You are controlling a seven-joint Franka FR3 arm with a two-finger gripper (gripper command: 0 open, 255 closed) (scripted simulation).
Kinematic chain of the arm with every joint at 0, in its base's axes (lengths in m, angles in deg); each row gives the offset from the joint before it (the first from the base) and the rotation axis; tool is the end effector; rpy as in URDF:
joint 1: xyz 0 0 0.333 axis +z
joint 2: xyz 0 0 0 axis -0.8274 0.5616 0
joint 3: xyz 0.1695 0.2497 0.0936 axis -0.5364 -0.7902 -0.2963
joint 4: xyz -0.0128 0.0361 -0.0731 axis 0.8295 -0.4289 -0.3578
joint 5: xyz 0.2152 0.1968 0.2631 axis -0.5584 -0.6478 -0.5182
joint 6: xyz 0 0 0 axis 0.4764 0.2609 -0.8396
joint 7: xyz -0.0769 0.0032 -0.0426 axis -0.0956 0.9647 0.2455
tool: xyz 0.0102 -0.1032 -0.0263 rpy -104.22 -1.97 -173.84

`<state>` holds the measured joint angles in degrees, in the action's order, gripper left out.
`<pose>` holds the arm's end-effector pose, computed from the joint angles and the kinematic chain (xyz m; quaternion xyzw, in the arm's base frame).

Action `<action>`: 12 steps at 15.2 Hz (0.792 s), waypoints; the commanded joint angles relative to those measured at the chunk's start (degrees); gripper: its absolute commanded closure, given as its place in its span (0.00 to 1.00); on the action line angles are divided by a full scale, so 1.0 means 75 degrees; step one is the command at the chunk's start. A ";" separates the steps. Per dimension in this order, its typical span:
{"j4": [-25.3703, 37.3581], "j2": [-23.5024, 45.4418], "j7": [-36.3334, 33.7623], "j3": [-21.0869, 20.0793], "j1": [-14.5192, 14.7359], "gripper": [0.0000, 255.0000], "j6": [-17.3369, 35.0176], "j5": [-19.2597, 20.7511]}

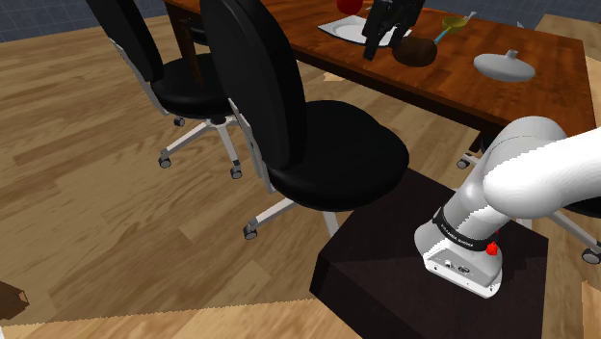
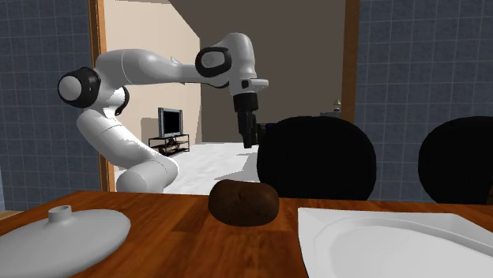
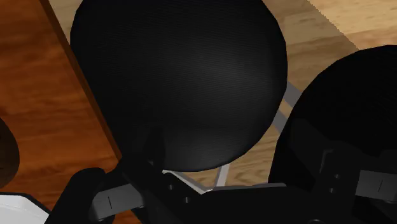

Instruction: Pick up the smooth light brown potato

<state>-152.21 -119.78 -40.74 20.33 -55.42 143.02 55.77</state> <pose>0.3099 0.0115 0.5965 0.9958 -0.0608 0.0659 0.0177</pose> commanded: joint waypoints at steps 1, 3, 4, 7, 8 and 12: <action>0.0000 0.0000 0.0000 0.0000 0.0000 0.00 0.0000 0.0000; -0.0310 -0.0303 0.0331 0.0250 -0.0136 0.00 0.0251 0.0325; -0.0453 -0.0444 0.0498 0.0381 -0.0207 0.00 0.0382 0.0489; -0.0835 -0.0816 0.1001 0.0807 -0.0430 0.00 0.0804 0.0992; -0.0945 -0.0922 0.1169 0.0958 -0.0507 0.00 0.0955 0.1160; -0.1298 -0.1243 0.1854 0.1608 -0.0833 0.00 0.1611 0.1822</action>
<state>-161.92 -128.50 -28.31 31.16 -61.06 154.34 68.16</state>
